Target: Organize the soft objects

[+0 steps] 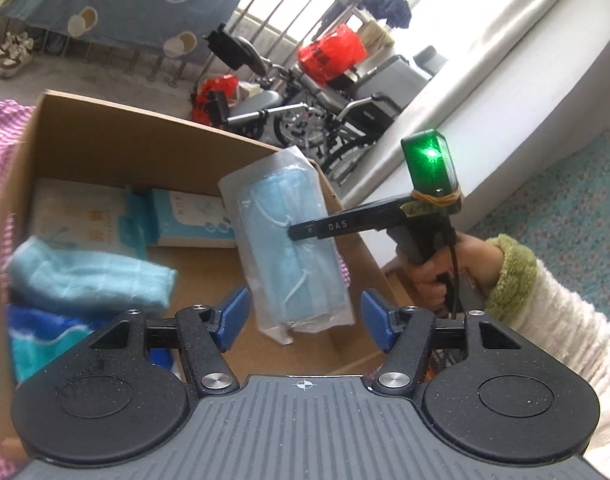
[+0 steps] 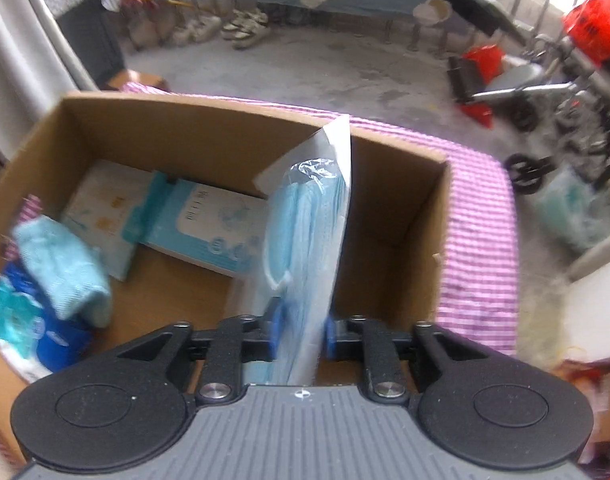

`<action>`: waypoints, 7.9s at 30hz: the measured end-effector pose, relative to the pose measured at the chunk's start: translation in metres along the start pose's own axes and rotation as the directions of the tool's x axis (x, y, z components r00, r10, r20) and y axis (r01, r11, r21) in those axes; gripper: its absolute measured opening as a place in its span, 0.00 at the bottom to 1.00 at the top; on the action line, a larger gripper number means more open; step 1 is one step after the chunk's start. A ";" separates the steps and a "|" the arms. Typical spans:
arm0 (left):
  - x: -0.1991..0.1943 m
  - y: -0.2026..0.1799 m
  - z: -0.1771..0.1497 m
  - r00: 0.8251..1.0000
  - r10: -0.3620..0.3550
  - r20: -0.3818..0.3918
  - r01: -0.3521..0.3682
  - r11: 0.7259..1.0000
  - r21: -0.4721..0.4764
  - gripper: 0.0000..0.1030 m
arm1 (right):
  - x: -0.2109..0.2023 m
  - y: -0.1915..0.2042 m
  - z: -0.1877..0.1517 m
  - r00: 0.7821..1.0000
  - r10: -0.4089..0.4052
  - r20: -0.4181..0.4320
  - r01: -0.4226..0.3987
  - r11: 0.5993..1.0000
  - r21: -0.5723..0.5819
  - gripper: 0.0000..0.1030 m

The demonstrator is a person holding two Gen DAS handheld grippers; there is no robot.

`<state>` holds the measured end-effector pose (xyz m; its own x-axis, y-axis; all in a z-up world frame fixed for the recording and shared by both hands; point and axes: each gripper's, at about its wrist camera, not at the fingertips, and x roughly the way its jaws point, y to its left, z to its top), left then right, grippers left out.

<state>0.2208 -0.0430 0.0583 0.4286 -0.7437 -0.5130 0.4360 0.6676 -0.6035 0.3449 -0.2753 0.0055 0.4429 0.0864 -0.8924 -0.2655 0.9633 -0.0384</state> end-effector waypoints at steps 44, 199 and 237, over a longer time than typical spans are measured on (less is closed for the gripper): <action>-0.071 0.030 -0.042 0.993 0.040 0.110 -0.035 0.998 -0.049 0.76 | 0.067 0.034 0.007 0.989 -0.023 -0.143 0.023 1.000 -0.002 0.40; -0.057 -0.012 -0.028 0.960 0.245 0.133 -0.252 0.967 0.038 0.98 | -0.017 0.025 0.001 0.945 0.327 0.012 -0.324 0.930 0.171 0.70; -0.098 0.018 -0.086 0.947 0.267 0.180 -0.257 0.963 -0.078 0.99 | -0.059 0.015 -0.006 0.919 0.350 0.179 -0.387 0.889 0.244 0.73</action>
<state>0.1183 0.0390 0.0457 0.6646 -0.5193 -0.5372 0.2483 0.8316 -0.4967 0.3099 -0.2671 0.0550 0.4677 0.4626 -0.7532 -0.1986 0.8853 0.4205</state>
